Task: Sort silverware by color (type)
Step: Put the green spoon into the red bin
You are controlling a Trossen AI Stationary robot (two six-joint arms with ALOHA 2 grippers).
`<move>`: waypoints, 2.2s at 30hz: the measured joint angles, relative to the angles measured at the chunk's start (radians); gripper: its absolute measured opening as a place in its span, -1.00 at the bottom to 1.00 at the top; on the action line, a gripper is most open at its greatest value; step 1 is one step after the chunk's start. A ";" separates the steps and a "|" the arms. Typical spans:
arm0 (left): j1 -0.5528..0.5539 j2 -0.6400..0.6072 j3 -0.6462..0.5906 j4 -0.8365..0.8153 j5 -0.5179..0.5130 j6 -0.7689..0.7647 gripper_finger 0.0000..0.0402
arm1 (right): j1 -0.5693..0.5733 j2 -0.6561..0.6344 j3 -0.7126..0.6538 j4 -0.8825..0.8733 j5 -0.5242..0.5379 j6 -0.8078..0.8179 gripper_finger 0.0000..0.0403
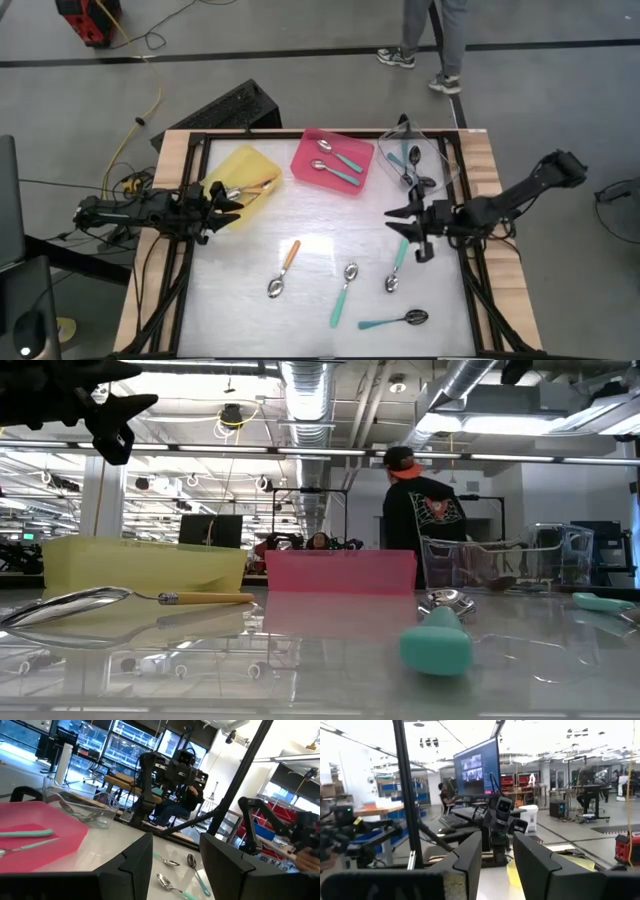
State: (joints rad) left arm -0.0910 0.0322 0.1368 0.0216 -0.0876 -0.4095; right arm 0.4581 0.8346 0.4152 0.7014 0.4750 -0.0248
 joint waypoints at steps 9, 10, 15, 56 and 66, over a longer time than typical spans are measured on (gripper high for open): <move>0.000 0.000 0.000 0.000 0.005 -0.010 -0.26 | 0.014 0.240 0.002 0.099 0.001 0.229 -0.32; 0.000 0.000 0.000 -0.001 0.005 -0.016 -0.26 | 0.021 0.257 0.005 0.075 0.001 0.274 -0.32; 0.000 0.000 0.000 -0.007 0.013 -0.021 -0.26 | 0.058 0.318 0.023 -0.010 0.001 0.450 -0.32; 0.000 0.000 0.000 -0.011 -0.007 0.043 -0.26 | 0.036 0.781 0.589 -0.036 -0.079 0.042 -0.32; 0.000 0.000 0.000 -0.015 -0.044 0.055 -0.26 | -0.010 0.922 0.588 0.157 -0.091 0.056 -0.32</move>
State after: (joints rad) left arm -0.0910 0.0322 0.1368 0.0063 -0.1316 -0.3546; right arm 0.4485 1.7564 1.0035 0.8584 0.3843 0.0310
